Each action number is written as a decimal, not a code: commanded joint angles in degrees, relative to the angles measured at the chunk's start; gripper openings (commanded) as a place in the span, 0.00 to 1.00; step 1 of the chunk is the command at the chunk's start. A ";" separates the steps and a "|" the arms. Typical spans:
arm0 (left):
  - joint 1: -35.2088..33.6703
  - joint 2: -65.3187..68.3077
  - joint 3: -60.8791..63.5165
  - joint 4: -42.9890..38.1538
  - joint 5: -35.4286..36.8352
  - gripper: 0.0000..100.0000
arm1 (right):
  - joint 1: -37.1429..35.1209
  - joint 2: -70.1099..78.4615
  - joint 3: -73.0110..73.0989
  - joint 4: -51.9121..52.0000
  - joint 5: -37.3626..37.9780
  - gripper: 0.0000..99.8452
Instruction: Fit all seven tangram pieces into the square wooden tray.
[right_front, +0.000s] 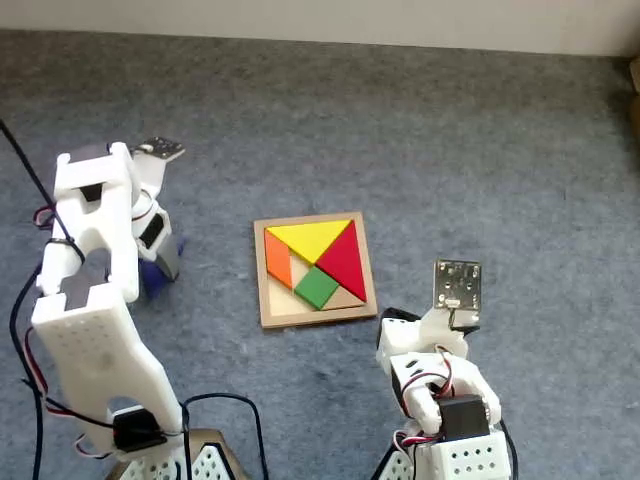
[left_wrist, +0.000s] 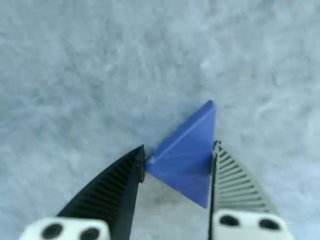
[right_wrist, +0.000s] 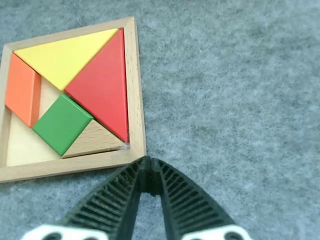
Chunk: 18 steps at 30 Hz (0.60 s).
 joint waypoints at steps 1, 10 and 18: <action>4.44 -10.51 -1.54 4.84 5.54 0.15 | 1.19 0.75 7.78 0.48 0.62 0.00; 13.14 -27.65 2.59 10.02 22.24 0.15 | 1.19 0.75 7.78 0.48 0.62 0.00; 25.71 -34.77 10.15 12.31 43.69 0.15 | 1.19 0.75 7.78 0.48 0.62 0.00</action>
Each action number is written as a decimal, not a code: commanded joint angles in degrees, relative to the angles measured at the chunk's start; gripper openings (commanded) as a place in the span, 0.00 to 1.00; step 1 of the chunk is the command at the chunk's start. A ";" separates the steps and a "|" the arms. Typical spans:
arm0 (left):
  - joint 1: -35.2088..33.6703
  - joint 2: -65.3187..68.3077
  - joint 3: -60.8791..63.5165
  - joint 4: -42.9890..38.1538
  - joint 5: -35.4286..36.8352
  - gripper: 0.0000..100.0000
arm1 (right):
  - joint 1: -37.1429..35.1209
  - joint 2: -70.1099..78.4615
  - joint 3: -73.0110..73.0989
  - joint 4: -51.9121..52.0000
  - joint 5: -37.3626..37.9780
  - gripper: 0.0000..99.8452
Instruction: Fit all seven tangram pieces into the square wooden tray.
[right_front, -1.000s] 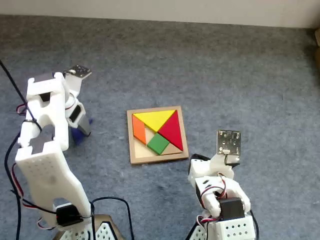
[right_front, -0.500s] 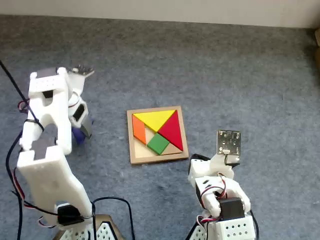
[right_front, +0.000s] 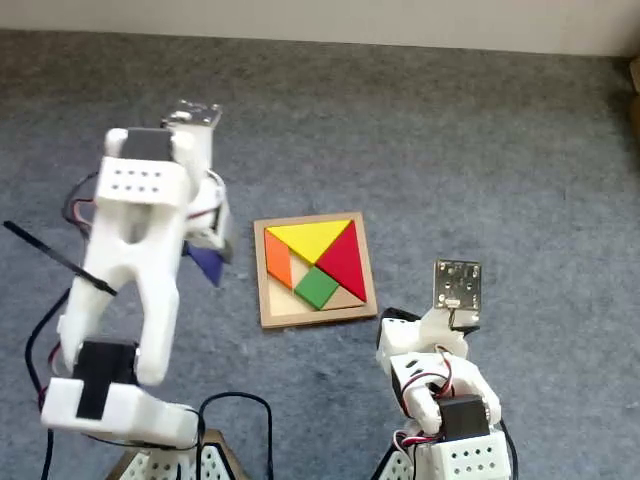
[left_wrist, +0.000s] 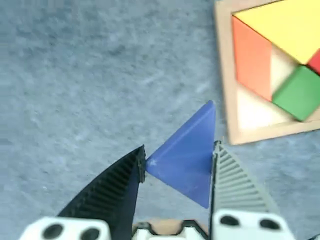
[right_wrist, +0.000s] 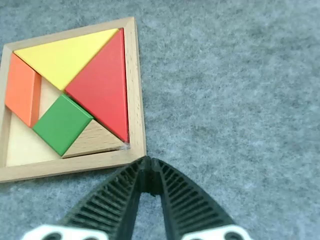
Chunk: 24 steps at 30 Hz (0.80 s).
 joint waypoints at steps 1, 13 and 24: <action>7.87 -5.32 2.68 0.62 11.43 0.15 | 1.19 0.75 7.78 0.48 0.62 0.00; 18.77 -3.91 16.92 -17.93 47.74 0.15 | 1.19 0.75 7.78 0.48 0.62 0.00; 20.09 -3.91 28.62 -32.44 63.47 0.22 | 1.19 0.75 7.78 0.48 0.62 0.00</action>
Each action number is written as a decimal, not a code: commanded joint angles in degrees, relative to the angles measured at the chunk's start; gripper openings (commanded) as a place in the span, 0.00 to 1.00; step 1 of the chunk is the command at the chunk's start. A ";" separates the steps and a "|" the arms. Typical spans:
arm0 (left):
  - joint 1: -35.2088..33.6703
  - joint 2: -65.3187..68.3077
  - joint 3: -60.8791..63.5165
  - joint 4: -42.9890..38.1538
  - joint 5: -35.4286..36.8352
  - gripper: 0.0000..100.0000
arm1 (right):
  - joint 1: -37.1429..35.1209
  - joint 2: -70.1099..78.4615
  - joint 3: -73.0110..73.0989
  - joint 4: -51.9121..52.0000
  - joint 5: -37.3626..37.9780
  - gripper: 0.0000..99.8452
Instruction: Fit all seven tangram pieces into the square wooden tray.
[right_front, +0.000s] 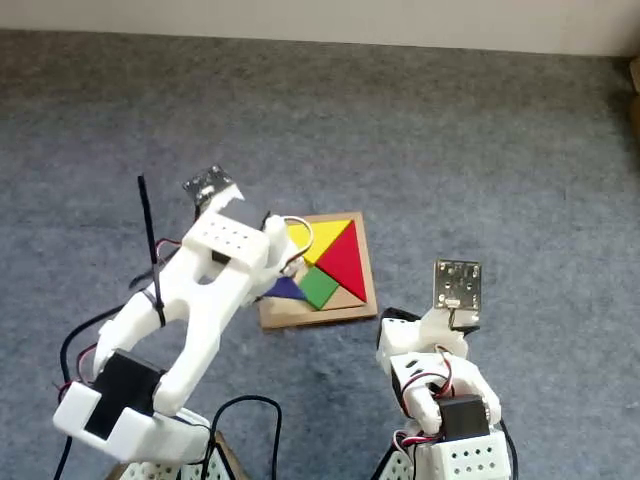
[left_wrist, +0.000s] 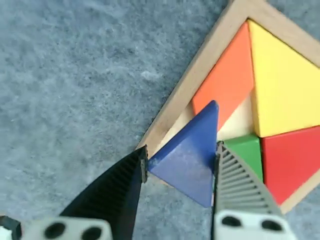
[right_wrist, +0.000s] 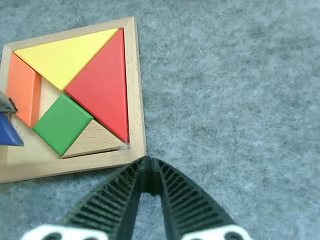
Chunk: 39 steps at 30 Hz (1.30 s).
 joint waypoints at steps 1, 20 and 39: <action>1.80 -0.84 2.24 -4.04 1.23 0.26 | 1.19 0.75 7.78 0.48 0.62 0.00; -1.80 -1.45 -4.44 15.56 1.23 0.50 | 1.19 0.75 7.78 0.48 0.62 0.00; -19.47 -1.27 -11.38 28.57 -2.46 0.50 | 1.19 0.75 7.78 0.48 0.62 0.00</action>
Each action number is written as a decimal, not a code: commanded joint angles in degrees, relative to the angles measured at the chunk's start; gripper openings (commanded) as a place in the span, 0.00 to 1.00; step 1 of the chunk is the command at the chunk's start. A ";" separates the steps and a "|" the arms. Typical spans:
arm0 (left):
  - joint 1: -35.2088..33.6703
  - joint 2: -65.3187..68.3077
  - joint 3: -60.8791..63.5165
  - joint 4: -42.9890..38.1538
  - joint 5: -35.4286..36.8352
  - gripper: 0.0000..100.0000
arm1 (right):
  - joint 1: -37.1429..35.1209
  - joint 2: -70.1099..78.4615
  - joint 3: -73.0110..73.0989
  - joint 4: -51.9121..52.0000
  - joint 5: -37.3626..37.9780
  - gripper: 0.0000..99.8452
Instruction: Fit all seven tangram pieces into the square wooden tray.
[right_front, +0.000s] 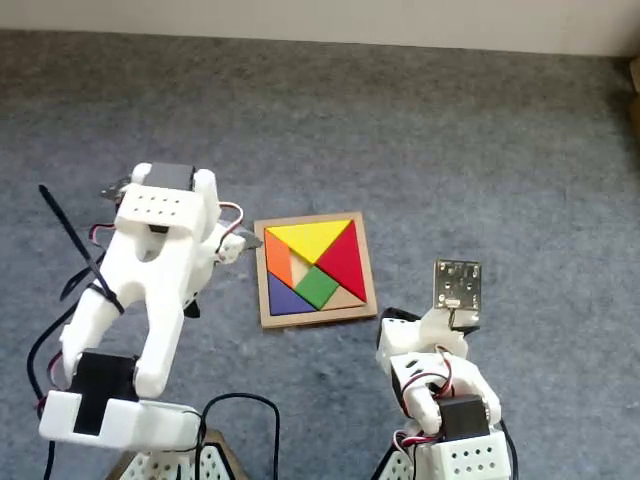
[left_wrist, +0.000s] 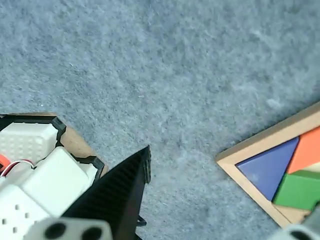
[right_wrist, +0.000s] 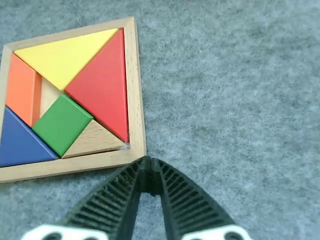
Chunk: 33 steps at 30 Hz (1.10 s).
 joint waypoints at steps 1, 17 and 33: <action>-2.86 -1.36 -1.10 0.70 -0.44 0.50 | 1.19 0.75 7.78 0.48 0.62 0.00; -3.74 -1.45 -5.49 2.73 -0.44 0.50 | 0.92 0.31 7.78 0.48 0.62 0.00; -3.74 -11.65 -10.68 3.60 -0.44 0.50 | 0.92 0.40 7.78 0.48 0.62 0.00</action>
